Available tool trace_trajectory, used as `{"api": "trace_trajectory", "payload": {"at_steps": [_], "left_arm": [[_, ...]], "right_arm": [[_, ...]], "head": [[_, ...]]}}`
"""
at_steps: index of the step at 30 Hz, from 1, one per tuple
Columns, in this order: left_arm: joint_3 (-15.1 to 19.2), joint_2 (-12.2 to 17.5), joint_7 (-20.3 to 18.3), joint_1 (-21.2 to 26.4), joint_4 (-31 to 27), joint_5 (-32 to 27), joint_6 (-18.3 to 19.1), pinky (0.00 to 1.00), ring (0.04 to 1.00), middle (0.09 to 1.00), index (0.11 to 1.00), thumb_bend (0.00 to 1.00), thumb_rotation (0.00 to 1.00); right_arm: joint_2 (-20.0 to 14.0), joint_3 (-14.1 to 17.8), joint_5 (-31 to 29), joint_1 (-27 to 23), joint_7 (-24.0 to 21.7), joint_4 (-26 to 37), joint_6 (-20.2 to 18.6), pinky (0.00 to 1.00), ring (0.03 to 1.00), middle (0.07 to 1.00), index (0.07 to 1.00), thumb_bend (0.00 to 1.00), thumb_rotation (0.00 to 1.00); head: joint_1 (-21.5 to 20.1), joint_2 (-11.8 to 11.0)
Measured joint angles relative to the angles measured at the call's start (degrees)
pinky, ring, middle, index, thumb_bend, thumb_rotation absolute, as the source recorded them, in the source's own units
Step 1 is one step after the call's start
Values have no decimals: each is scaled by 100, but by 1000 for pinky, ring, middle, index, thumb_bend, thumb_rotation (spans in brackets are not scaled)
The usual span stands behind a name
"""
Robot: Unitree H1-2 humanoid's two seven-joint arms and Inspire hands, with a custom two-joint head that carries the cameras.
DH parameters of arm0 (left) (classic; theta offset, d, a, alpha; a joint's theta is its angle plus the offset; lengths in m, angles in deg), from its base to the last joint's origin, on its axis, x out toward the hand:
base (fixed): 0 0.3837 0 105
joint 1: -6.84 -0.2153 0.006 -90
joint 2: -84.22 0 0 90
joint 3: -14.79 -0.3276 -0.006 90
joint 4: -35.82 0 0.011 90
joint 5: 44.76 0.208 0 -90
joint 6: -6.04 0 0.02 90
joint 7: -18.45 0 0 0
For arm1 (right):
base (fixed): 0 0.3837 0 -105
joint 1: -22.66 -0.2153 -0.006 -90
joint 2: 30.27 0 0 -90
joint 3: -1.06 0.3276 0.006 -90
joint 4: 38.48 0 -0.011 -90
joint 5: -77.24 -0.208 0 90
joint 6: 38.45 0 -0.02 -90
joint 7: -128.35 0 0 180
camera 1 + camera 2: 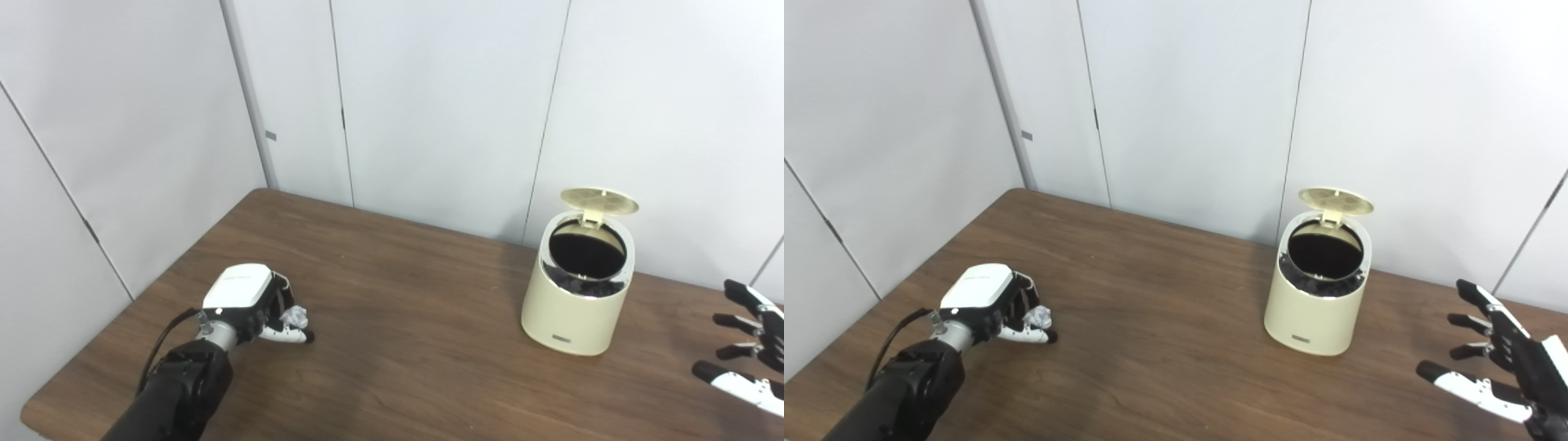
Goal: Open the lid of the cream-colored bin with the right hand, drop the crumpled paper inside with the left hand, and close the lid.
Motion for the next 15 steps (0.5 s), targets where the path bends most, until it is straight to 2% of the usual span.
{"api": "trace_trajectory", "payload": {"at_steps": [2,5,7,11,13,15], "left_arm": [[-42,12,47,0,7,-1,0,255,348,422,510,522,0],[-112,49,62,0,8,0,5,220,312,472,489,526,0],[-155,76,62,0,8,5,10,226,322,424,504,522,0],[-204,97,93,0,8,5,16,183,273,472,488,526,0],[-234,103,137,0,8,14,19,210,306,477,488,526,0],[-278,120,186,-2,8,30,23,227,325,428,504,522,0]], "right_arm": [[0,0,5,1,0,7,-12,564,807,915,895,915,460],[-2,0,30,3,1,37,-68,560,805,916,898,913,471],[-8,0,50,4,1,52,-79,564,809,920,900,906,470],[-10,0,48,5,1,52,-78,575,815,921,901,898,466],[-10,0,45,6,1,52,-78,590,821,923,904,896,468],[-10,0,31,8,1,52,-78,597,822,923,904,900,474]], "head": [[0,0],[-9,26],[-9,26],[-9,26],[-9,26],[-9,26]]}}
